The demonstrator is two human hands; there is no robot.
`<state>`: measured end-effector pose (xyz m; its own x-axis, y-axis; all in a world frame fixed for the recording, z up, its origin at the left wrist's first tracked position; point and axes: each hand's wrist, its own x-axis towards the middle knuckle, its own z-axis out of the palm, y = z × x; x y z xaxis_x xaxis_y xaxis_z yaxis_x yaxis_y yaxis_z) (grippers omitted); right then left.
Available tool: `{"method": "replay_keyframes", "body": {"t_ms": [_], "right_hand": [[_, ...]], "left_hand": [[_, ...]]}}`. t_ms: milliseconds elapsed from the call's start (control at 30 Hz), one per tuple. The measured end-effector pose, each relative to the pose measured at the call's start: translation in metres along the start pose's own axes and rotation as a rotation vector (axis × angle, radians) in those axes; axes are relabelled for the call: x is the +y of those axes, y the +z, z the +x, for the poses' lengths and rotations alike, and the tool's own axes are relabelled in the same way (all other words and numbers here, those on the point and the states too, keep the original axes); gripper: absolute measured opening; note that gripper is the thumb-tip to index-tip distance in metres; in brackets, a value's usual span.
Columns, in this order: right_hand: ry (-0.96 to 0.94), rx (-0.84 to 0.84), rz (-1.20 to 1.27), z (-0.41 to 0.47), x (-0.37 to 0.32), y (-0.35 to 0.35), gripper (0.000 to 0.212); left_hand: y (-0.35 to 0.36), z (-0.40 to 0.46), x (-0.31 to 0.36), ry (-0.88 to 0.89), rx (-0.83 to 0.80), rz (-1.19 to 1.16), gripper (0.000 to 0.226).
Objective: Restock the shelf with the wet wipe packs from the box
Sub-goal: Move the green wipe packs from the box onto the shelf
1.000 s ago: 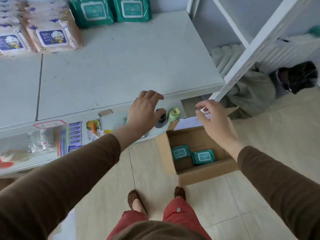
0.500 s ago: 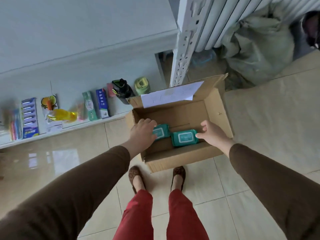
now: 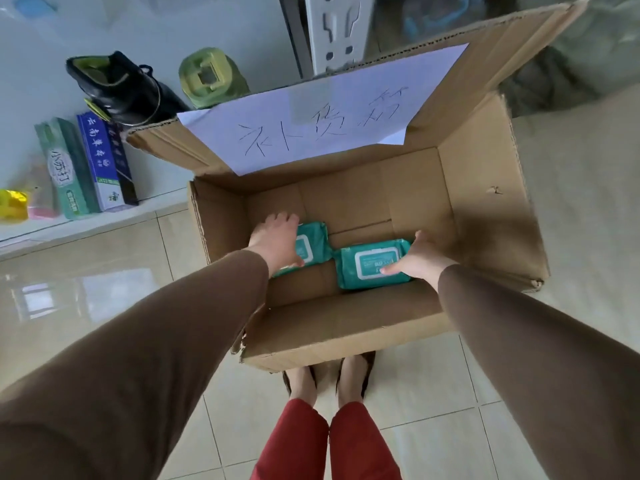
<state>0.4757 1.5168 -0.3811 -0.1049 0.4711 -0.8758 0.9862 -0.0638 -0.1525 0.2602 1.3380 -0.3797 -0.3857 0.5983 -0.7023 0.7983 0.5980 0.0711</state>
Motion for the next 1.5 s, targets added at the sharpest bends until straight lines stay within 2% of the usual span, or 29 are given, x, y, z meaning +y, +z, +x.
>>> {"method": "replay_keyframes", "body": {"t_ms": [200,367,467,500,533,600,633,767,900,1200,1500], "right_hand": [[0.02,0.041,0.058,0.03,0.003,0.026,0.121],[0.025,0.089,0.093,0.038,0.006,0.03,0.11],[0.047,0.026,0.199,0.039,0.004,0.031,0.119],[0.055,-0.011,0.244,0.04,0.004,0.03,0.115],[0.059,-0.058,0.28,0.041,0.004,0.029,0.101],[0.06,-0.151,0.322,0.041,0.002,0.023,0.058],[0.056,-0.182,0.344,0.04,-0.001,0.019,0.046],[0.046,-0.201,0.398,0.037,-0.014,0.007,0.037],[0.002,-0.188,0.435,0.017,-0.022,-0.011,0.037],[-0.25,-0.139,0.532,-0.13,-0.051,-0.072,0.036],[-0.581,-0.124,0.509,-0.376,-0.119,-0.098,0.037]], "left_hand": [[0.03,0.028,-0.013,-0.03,-0.059,0.042,0.115],[0.036,0.036,-0.02,-0.024,-0.077,0.031,0.108],[0.039,0.037,-0.022,0.004,-0.063,0.024,0.101],[0.04,0.038,-0.022,0.009,-0.059,0.024,0.099],[0.04,0.038,-0.022,0.012,-0.054,0.029,0.097],[0.04,0.039,-0.022,0.01,-0.046,0.043,0.091],[0.038,0.04,-0.023,0.009,-0.051,0.046,0.089],[0.029,0.044,-0.029,-0.001,-0.101,-0.003,0.061],[0.01,0.034,-0.032,-0.041,-0.125,-0.205,0.049],[-0.082,-0.089,-0.038,-0.109,0.059,-0.494,0.049],[-0.218,-0.325,-0.118,-0.107,0.276,-0.538,0.048]]}}
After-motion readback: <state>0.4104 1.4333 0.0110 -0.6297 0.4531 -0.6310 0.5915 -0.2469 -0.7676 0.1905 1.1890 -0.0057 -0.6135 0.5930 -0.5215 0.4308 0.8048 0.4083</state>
